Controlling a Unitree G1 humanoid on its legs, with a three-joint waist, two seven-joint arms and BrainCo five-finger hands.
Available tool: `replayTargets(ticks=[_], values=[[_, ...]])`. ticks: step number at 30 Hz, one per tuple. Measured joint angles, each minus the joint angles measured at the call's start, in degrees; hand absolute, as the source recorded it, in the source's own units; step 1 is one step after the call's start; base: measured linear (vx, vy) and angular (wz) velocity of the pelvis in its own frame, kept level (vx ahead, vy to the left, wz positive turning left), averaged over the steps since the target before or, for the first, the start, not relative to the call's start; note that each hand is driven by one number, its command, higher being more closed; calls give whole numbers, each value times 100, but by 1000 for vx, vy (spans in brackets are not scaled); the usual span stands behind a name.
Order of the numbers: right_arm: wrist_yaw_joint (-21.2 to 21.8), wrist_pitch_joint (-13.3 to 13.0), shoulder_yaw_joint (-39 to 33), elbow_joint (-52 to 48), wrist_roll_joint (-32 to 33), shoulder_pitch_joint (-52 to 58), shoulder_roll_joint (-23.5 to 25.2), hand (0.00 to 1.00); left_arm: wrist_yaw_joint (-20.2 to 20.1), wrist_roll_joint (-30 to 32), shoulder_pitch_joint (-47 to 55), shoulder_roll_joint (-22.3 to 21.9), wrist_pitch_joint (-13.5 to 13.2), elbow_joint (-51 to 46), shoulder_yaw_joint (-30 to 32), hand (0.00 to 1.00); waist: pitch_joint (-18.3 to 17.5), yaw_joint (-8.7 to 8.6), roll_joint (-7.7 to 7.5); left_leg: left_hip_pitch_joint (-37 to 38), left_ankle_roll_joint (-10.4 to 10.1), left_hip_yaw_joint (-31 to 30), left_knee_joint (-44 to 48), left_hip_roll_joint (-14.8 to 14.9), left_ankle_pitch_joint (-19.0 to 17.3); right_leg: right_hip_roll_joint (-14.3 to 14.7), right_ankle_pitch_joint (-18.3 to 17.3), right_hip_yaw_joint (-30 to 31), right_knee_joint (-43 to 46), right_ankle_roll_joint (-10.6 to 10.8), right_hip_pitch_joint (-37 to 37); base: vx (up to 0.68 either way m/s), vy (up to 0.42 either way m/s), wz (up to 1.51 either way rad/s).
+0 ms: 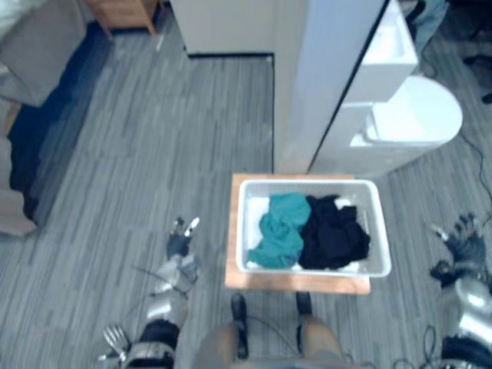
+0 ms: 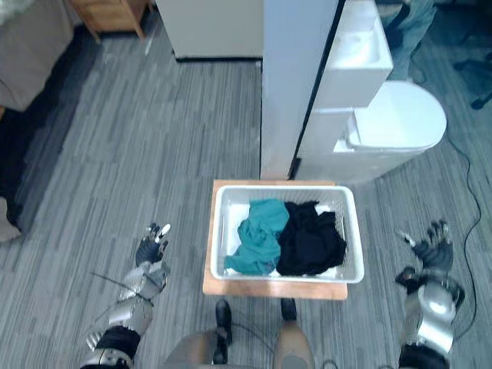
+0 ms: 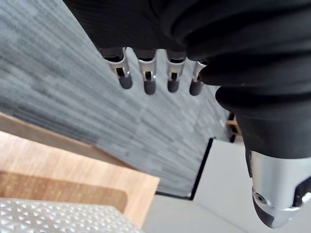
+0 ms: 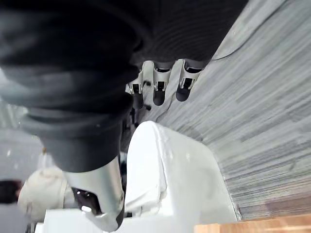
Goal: Pick up the laundry basket with both hands and put the clothes into the washing machine.
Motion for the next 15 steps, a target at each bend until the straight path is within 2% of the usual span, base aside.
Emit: replayTargets(ticks=[5, 9, 15], values=[[114, 14, 1034, 393, -62, -1031, -518, 0, 14, 21, -828, 141, 135, 769, -218, 0, 350, -11, 7, -60, -8, -141, -388, -34, 375, 10, 127, -51, -31, -26, -167, -154, -23, 12], [205, 52, 1632, 462, -57, -1508, -529, 0, 16, 131, -1249, 273, 292, 1108, -402, 0, 573, 5, -1, -97, 22, -166, -698, -53, 638, 8, 245, -54, -81, -6, -316, -84, -17, 5], [223, 166, 1879, 645, -47, -1688, -488, 0, 11, 346, -1672, 460, 382, 1255, -641, 0, 676, 4, -24, -126, 14, -193, -757, -84, 714, -13, 282, -46, -84, -6, -358, 16, 3, 1]])
